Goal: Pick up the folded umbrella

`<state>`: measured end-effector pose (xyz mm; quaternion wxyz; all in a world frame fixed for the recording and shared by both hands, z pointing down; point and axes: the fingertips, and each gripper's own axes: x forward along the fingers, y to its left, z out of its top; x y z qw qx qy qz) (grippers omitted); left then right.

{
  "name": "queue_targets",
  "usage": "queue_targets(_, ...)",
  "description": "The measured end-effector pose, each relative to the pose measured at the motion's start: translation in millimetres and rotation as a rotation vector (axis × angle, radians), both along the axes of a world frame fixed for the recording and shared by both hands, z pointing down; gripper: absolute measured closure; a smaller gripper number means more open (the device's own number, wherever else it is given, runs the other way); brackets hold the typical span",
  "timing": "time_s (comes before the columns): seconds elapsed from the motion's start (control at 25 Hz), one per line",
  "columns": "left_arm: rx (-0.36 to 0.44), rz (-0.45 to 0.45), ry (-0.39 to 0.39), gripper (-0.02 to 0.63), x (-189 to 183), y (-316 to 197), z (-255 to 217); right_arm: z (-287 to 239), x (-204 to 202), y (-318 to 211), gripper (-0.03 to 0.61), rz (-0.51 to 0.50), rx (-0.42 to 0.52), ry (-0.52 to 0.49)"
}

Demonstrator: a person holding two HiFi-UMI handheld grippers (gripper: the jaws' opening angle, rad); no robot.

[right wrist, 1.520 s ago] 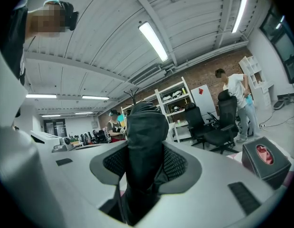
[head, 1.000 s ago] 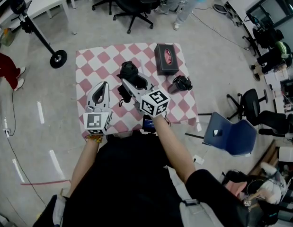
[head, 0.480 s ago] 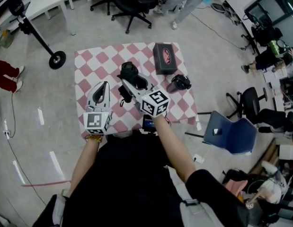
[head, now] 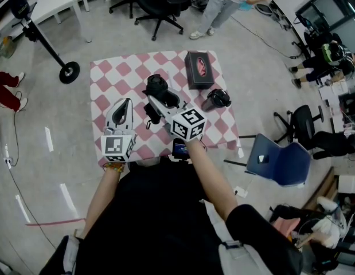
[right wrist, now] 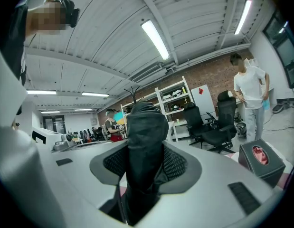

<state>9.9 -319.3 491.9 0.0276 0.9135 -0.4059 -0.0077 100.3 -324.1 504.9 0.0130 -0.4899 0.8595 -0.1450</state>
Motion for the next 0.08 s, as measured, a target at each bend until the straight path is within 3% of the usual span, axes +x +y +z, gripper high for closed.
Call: queue_targets(0.08,-0.002,0.000,0.003,0.603,-0.1,1.1,-0.3,0.6,0.5,0.8,0.396,0.000,-0.004,0.001)
